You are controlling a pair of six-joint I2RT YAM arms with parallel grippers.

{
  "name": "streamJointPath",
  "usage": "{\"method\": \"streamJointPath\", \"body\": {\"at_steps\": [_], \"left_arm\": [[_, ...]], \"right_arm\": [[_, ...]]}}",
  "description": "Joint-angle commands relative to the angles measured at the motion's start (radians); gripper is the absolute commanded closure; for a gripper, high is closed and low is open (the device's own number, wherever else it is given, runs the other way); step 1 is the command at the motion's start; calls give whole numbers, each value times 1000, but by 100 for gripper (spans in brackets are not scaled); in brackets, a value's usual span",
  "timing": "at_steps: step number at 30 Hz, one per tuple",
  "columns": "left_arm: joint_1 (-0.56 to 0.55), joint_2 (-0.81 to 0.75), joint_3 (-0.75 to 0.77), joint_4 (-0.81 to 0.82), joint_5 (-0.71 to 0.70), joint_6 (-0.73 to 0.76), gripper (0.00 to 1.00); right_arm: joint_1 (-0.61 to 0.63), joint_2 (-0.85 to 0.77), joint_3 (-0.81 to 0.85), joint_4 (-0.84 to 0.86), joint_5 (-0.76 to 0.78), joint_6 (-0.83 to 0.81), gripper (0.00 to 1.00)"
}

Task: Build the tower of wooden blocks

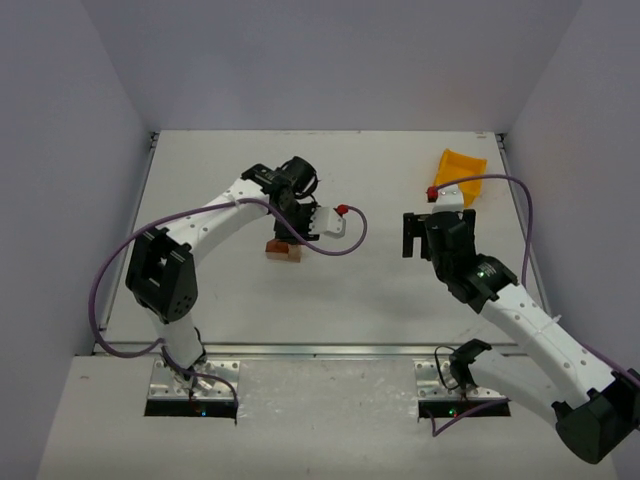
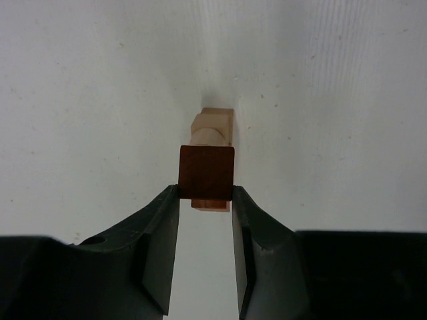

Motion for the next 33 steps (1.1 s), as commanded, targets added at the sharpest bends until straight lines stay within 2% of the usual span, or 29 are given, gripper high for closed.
{"method": "streamJointPath", "body": {"at_steps": [1,8,33], "left_arm": [[11,-37,32,-3,-96,7,100],[11,-67,-4,20,-142,11,100],[-3,43,52,1,-73,15,100]], "right_arm": [[-1,-36,19,19,26,30,1],[-1,-9,24,22,16,30,1],[-1,-14,8,28,33,19,1]]}}
